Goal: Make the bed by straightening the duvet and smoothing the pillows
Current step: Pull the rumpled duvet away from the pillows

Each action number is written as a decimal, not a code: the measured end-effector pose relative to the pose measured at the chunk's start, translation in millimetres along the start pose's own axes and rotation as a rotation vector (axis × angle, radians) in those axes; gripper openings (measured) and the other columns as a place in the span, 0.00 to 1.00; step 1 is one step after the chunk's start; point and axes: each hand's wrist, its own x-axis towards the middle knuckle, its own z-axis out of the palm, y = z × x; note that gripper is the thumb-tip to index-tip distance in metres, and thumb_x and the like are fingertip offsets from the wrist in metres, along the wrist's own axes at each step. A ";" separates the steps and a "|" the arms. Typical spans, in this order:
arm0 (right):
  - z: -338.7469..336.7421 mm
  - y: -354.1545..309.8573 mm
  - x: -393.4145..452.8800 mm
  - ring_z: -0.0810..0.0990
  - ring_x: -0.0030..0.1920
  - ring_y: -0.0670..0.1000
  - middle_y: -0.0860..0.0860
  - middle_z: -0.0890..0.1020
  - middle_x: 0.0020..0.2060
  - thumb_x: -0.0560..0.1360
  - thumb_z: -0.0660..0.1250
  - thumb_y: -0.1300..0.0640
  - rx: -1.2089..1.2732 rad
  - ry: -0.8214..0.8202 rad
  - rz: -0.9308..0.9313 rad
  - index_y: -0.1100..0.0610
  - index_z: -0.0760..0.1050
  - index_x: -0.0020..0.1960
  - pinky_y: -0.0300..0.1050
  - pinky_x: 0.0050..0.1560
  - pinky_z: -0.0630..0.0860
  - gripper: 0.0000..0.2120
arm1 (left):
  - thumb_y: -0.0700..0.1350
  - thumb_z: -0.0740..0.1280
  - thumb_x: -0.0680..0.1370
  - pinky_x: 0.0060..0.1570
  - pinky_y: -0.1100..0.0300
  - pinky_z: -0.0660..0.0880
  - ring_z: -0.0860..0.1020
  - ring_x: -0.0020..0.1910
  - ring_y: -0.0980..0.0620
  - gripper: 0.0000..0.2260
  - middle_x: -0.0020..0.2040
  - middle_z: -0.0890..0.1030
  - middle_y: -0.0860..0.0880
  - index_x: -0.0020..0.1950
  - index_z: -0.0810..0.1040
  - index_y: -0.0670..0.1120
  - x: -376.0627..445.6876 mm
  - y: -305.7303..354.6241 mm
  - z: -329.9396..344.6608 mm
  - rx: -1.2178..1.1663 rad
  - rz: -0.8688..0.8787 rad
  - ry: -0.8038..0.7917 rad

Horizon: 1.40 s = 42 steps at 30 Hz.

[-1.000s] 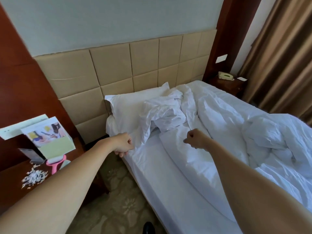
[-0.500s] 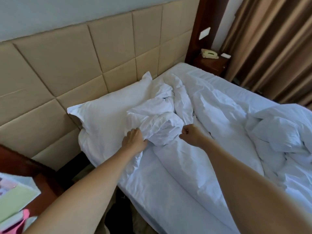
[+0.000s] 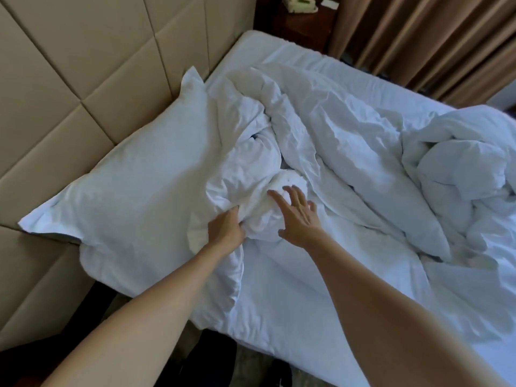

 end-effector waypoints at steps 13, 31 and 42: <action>-22.8 -99.2 -85.4 0.78 0.62 0.57 0.56 0.80 0.62 0.73 0.64 0.32 0.389 -0.117 0.000 0.55 0.75 0.66 0.46 0.56 0.71 0.32 | 0.59 0.77 0.67 0.44 0.55 0.74 0.78 0.43 0.55 0.15 0.42 0.80 0.56 0.46 0.76 0.55 -79.8 -41.3 -160.7 0.089 0.389 -0.312; -106.9 -162.2 -194.6 0.75 0.37 0.50 0.53 0.76 0.34 0.77 0.65 0.57 1.319 0.146 0.097 0.59 0.76 0.41 0.44 0.39 0.71 0.08 | 0.47 0.67 0.76 0.57 0.24 0.68 0.68 0.67 0.26 0.31 0.70 0.68 0.28 0.75 0.62 0.35 -178.5 -76.9 -63.7 -2.046 -0.459 -0.517; -141.9 -215.0 -145.6 0.80 0.44 0.53 0.53 0.81 0.43 0.66 0.76 0.50 1.040 -0.203 0.076 0.56 0.75 0.47 0.48 0.49 0.78 0.15 | 0.39 0.62 0.77 0.52 0.50 0.79 0.84 0.47 0.46 0.08 0.45 0.85 0.42 0.51 0.79 0.38 -126.0 -33.4 -312.4 -1.622 0.271 0.039</action>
